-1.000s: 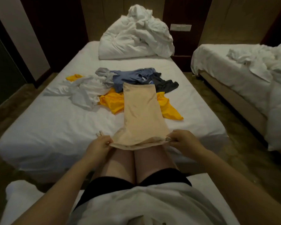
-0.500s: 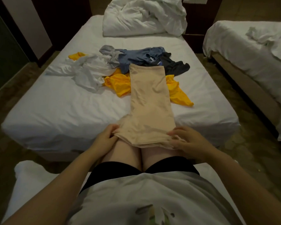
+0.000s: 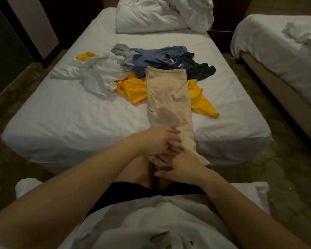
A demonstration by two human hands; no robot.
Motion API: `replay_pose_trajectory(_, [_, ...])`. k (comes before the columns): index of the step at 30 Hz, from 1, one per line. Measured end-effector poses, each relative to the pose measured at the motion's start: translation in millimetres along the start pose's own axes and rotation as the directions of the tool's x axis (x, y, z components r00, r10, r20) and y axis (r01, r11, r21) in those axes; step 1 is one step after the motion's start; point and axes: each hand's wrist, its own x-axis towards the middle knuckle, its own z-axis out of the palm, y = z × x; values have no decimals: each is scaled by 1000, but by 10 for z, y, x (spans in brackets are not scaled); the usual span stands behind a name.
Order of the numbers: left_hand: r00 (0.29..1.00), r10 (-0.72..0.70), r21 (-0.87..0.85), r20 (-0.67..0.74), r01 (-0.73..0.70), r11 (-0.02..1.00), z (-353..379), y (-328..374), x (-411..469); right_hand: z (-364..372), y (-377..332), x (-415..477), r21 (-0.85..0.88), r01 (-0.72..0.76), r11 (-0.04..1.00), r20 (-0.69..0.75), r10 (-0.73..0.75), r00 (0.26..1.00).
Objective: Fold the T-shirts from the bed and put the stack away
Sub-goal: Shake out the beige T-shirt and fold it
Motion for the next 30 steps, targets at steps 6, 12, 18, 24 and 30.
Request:
replay_pose_trajectory(6, [995,-46,-69,-88,40,997,263,-103,56,62,118,-98,81,65,995,-196,-48,979])
replay_pose_trajectory(12, [953,-267,-20,-142,267,964,399,-439,9,61,163,-117,213,105,971,-316,-33,948])
replay_pose_trajectory(18, [843,-524,-320,-123,466,825,407,-373,90,86,229,-102,269,73,960,-327,20,945])
replay_pose_trajectory(24, [785,-609,-508,-111,482,714,418,-451,72,78,272,-185,361,102,927,-395,53,917])
replay_pose_trajectory(30, [791,-612,-887,6,287,362,541,-483,-120,99,401,-318,397,66,915,-493,152,857])
